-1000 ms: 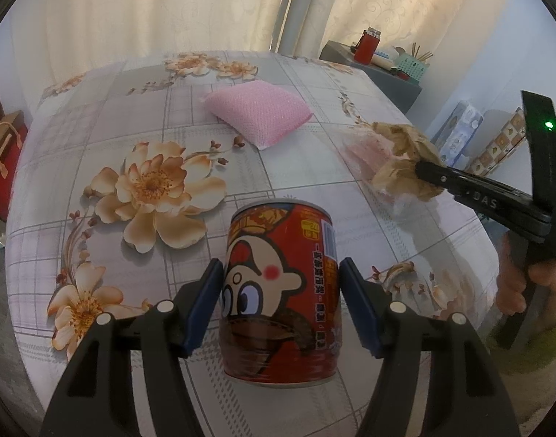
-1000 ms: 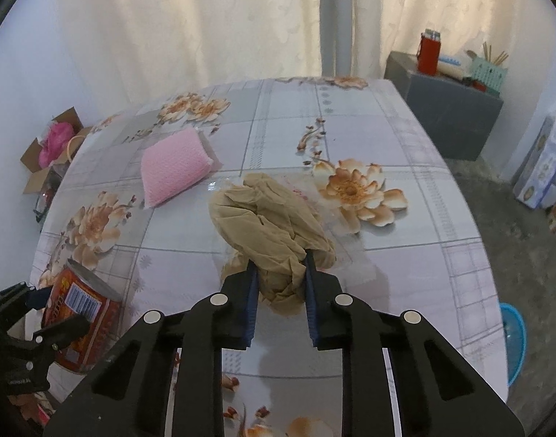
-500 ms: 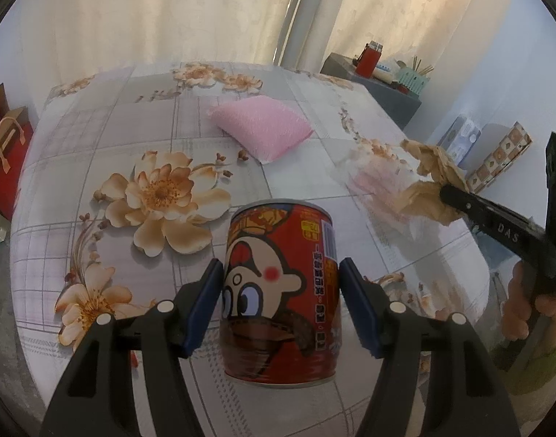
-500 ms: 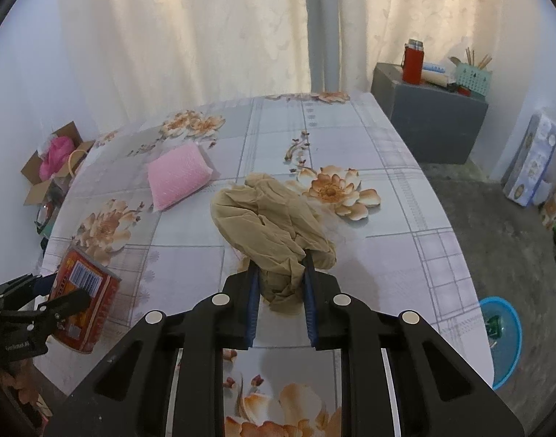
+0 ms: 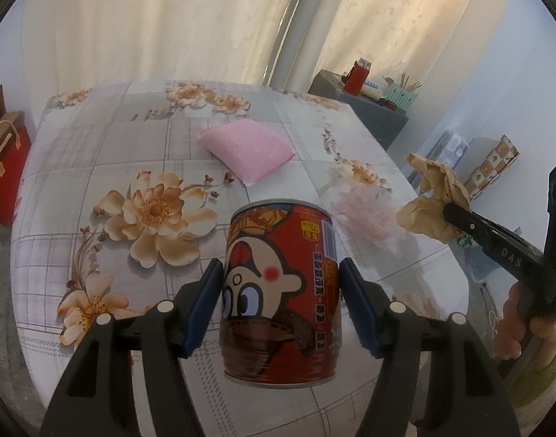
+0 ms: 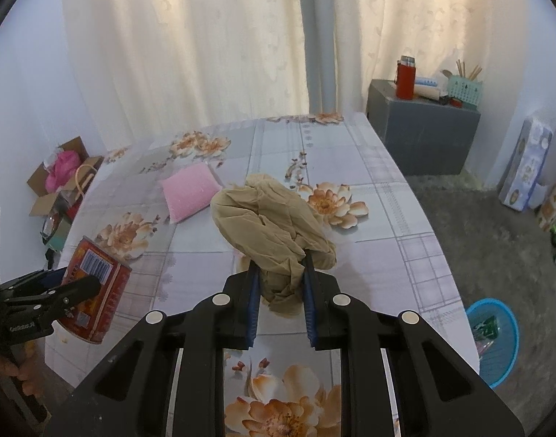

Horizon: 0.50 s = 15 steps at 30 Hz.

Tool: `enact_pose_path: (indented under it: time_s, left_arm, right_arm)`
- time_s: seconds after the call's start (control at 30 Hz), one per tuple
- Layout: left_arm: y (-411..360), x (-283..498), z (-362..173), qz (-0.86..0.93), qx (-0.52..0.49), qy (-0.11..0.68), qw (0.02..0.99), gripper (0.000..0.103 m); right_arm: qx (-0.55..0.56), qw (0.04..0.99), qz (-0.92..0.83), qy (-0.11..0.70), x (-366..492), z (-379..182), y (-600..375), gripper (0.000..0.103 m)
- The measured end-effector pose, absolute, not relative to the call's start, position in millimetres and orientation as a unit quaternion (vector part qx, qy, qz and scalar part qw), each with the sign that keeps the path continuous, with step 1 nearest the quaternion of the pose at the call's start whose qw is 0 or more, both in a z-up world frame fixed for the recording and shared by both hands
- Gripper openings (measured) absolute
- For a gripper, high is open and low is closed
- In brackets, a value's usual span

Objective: Collect trash
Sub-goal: 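Carry the can and paper with both tools over the blue wastebasket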

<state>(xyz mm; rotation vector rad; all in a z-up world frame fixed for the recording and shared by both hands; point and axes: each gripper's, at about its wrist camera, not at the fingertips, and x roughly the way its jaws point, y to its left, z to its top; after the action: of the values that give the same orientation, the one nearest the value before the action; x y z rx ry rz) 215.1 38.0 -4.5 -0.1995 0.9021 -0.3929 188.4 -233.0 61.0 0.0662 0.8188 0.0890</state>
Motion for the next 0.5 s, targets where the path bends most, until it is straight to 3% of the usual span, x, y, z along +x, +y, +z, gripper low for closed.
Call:
enact_pose_path:
  time_s: [0.5]
  left_arm:
    - [29.8,199.7,25.6,-0.207,-0.1,0.402,0.886,0.063]
  right_arm:
    - [0.051,0.929,0.045,0.363,161.1,86.9,-246.2,0.018]
